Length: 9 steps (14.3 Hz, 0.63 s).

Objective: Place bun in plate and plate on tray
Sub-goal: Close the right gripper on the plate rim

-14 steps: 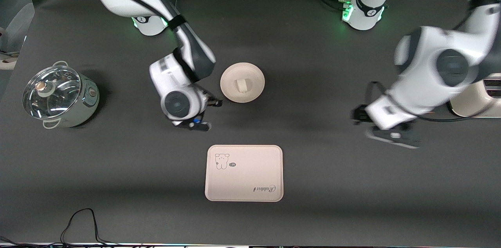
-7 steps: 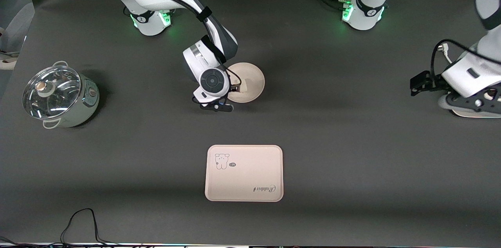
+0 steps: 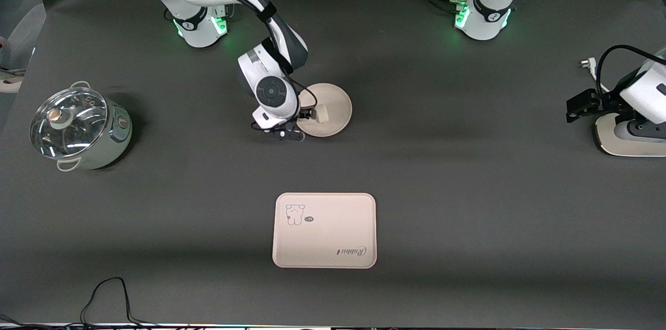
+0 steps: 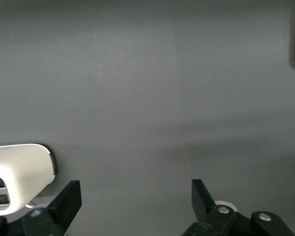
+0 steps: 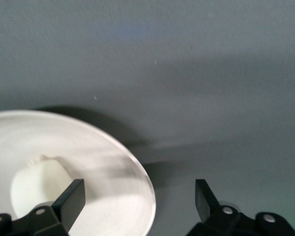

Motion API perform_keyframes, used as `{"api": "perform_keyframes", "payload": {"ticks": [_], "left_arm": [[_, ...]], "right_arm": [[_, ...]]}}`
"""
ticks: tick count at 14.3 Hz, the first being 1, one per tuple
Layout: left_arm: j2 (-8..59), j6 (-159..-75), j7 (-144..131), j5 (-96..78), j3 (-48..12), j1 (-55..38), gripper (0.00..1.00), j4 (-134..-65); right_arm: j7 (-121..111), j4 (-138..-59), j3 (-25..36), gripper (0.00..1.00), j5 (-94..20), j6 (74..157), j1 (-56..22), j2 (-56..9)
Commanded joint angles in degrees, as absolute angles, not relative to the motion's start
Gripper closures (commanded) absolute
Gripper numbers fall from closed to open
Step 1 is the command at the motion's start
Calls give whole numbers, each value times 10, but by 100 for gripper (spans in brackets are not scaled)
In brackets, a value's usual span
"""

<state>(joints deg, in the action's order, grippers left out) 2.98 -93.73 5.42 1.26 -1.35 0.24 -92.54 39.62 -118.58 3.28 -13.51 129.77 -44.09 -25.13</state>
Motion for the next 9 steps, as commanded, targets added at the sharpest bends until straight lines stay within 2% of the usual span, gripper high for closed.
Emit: {"api": "perform_keyframes", "payload": {"ticks": [1, 3, 9], "left_arm": [[25, -940, 44, 6, -14, 3, 0, -925], [23, -940, 43, 8, -15, 1, 0, -925], [25, -944, 43, 15, -15, 2, 0, -925]], "right_arm": [[400, -1241, 40, 2, -171, 1338, -467, -213], [400, -1302, 40, 2, -185, 1424, -489, -198], [400, -1310, 40, 8, -185, 1441, -497, -203]]}}
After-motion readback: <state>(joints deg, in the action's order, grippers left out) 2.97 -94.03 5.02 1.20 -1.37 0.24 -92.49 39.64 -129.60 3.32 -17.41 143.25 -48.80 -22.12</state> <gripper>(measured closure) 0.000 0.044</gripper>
